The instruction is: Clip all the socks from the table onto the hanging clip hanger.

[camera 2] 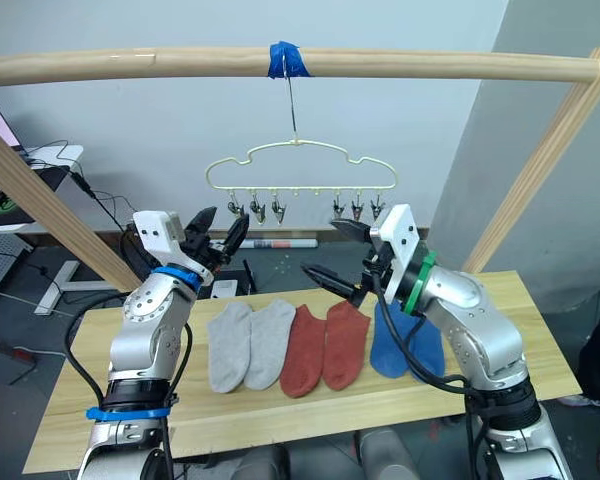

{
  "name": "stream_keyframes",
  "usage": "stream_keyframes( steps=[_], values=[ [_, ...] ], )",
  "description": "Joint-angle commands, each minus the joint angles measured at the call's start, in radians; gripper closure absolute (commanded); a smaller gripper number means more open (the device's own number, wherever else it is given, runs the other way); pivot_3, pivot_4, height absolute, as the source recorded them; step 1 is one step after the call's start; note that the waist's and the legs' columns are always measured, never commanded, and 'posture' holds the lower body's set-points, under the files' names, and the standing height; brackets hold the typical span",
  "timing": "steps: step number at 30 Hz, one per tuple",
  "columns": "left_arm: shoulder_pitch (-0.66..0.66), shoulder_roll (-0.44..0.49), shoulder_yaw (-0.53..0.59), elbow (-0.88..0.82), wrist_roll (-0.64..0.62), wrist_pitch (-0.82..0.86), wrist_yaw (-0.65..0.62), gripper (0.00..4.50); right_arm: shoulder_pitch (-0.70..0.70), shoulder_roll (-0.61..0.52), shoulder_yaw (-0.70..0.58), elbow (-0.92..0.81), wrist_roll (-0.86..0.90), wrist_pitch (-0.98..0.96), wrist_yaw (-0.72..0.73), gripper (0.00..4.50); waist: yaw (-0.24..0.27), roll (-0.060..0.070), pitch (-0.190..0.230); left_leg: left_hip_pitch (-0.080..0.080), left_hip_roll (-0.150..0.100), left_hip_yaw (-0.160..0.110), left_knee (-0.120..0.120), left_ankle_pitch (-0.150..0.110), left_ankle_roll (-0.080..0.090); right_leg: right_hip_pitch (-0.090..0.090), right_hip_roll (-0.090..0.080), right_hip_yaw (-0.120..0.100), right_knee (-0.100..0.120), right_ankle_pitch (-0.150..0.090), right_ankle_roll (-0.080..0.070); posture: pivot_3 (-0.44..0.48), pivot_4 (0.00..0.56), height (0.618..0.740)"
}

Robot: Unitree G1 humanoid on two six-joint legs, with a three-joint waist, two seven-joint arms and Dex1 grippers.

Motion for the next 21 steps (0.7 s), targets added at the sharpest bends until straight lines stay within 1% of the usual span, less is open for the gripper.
stream_keyframes(
  steps=[1,3,6,13,21],
  values=[
    [-0.016,0.000,0.007,0.010,0.018,-0.051,0.012,1.17,-0.024,0.005,-0.003,-0.002,-0.010,-0.033,0.011,0.00,-0.002,0.000,0.000,0.000,0.000,0.000,0.000,0.000,0.000,0.000,0.000,0.000,0.000,0.000,0.000,-0.196,0.161,0.740],
    [-0.017,0.000,0.005,0.018,0.021,-0.061,0.012,1.17,-0.024,0.007,-0.003,0.000,-0.012,-0.036,0.013,0.00,-0.003,0.000,0.000,-0.001,0.000,0.000,0.000,0.000,0.000,0.000,0.000,0.000,0.000,0.000,0.000,-0.197,0.161,0.740],
    [-0.025,0.001,0.010,0.042,0.018,-0.067,0.016,1.69,-0.028,0.006,-0.004,-0.001,-0.011,-0.032,0.012,0.00,-0.004,0.000,0.000,-0.001,0.000,0.000,0.000,0.000,0.000,-0.001,0.000,0.000,0.000,0.000,0.000,-0.202,0.160,0.740],
    [-0.049,-0.001,0.005,0.099,0.027,-0.095,0.015,1.69,-0.044,0.009,-0.003,0.004,-0.007,-0.023,0.008,0.00,-0.019,0.000,0.000,-0.001,0.000,0.000,0.000,0.000,0.000,0.000,0.000,0.000,0.000,0.000,0.000,-0.205,0.158,0.740],
    [-0.097,-0.007,0.008,0.182,0.047,-0.154,0.041,1.69,-0.072,0.017,0.011,0.022,-0.014,-0.028,0.019,0.00,-0.022,0.000,0.000,-0.001,0.000,0.000,0.000,0.000,0.000,-0.001,0.000,0.000,0.000,0.000,0.000,-0.204,0.151,0.740]
  ],
)
